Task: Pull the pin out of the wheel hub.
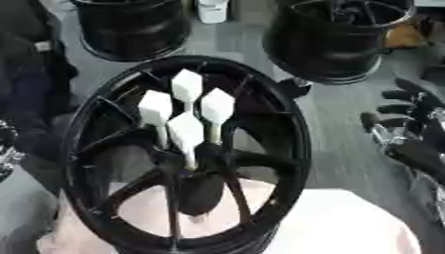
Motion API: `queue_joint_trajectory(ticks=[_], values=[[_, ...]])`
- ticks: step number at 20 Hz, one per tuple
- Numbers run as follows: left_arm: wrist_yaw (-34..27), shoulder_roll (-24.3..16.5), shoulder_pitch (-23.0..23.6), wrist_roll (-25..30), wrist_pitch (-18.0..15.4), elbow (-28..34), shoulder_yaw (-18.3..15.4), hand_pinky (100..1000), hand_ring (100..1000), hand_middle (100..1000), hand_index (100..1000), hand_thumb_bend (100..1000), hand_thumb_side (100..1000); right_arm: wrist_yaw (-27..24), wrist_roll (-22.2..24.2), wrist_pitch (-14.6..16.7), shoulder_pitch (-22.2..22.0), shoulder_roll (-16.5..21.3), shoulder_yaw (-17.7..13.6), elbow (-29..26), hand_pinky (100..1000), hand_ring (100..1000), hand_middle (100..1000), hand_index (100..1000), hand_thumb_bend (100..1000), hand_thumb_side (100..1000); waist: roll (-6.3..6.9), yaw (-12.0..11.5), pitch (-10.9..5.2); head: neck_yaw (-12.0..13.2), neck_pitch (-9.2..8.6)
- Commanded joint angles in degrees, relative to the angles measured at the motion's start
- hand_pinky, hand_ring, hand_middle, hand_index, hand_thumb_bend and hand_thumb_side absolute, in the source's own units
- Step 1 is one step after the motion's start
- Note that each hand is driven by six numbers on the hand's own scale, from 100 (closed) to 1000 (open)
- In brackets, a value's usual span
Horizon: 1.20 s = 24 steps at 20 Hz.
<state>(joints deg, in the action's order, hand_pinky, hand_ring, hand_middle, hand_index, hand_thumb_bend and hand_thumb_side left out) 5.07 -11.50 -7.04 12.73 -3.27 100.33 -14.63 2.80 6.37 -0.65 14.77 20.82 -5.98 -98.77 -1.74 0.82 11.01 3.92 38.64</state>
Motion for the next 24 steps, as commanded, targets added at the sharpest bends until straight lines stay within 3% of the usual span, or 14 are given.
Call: queue_joint_trajectory(ticks=[1,12,16,19,24], values=[[-0.18,-0.42,-0.54,0.1,-0.04,1.29,0.12,658,671,684,795,679,601,-0.18,-0.17,-0.12,0.31,0.52,-0.55,-1.34,669,746,781,935,367,270,0.09,0.09,-0.92,-0.23,0.31],[0.17,-0.72,-0.54,0.57,-0.24,1.32,0.23,659,673,686,795,672,606,-0.56,-0.31,-0.15,-0.24,-0.13,-0.8,-1.74,668,746,780,931,367,273,0.23,0.74,0.0,-1.01,1.42],[0.45,-3.32,-0.89,0.24,-0.45,1.6,0.6,655,663,666,790,664,602,-0.63,-0.29,-0.21,-0.25,-0.36,-0.78,-1.81,667,746,780,931,368,272,0.53,1.11,0.15,-1.13,1.22],[-0.21,-10.68,-2.54,-0.58,-0.95,2.24,1.7,657,654,641,789,667,582,-0.62,-0.24,-0.26,-0.48,-0.33,-0.73,-1.72,667,746,780,931,368,272,0.89,1.03,-0.07,-1.58,0.88],[-4.14,-29.11,-9.9,-0.07,-3.66,1.75,7.14,671,656,645,795,689,560,-0.4,-0.05,-0.33,-0.96,0.17,-0.51,-1.41,667,745,780,932,368,272,1.79,1.15,-0.82,-1.76,0.64]])
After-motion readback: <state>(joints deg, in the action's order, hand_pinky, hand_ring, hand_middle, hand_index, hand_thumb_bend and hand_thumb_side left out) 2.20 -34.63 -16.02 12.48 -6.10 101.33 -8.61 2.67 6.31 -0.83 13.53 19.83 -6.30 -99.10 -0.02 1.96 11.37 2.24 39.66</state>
